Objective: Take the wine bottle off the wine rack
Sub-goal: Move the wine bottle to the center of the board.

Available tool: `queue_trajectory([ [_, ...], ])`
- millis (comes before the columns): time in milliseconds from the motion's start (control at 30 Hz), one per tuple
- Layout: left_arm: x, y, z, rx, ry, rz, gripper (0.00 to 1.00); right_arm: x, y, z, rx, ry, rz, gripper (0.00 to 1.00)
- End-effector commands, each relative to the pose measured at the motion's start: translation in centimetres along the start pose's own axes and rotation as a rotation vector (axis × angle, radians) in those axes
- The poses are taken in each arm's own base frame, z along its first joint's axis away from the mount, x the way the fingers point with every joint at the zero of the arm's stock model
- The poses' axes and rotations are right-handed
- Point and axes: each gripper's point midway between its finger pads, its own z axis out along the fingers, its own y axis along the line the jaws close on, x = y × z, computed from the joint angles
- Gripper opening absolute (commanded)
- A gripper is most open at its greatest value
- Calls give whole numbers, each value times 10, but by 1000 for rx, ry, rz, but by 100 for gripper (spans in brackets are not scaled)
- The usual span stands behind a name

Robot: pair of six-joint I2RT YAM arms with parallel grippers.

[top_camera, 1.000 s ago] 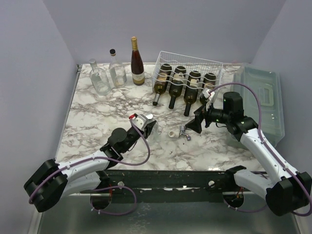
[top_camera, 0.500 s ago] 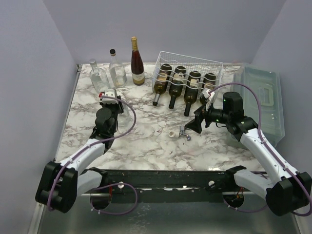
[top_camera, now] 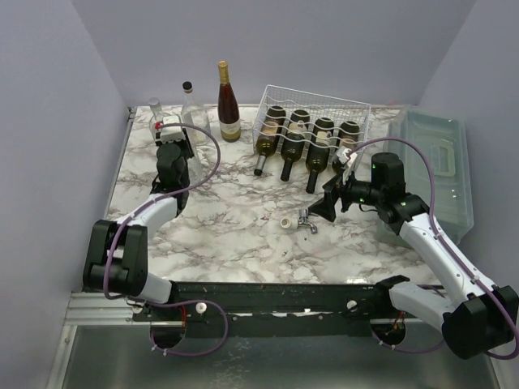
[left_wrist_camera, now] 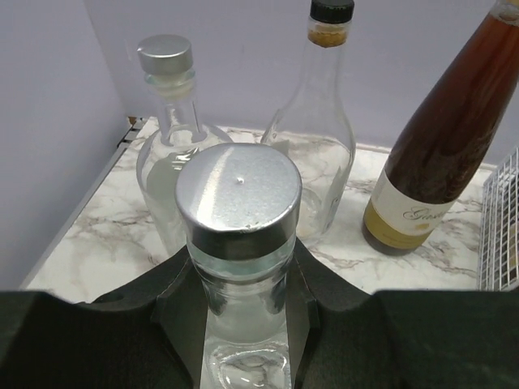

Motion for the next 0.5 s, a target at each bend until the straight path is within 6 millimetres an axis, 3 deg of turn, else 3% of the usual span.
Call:
queue_trajectory([
  [0, -96, -13, 26, 35, -293, -75, 0, 8, -5, 1, 16, 20, -2, 100],
  [467, -78, -19, 74, 11, -280, -65, 0, 12, -6, 3, 15, 34, 2, 100],
])
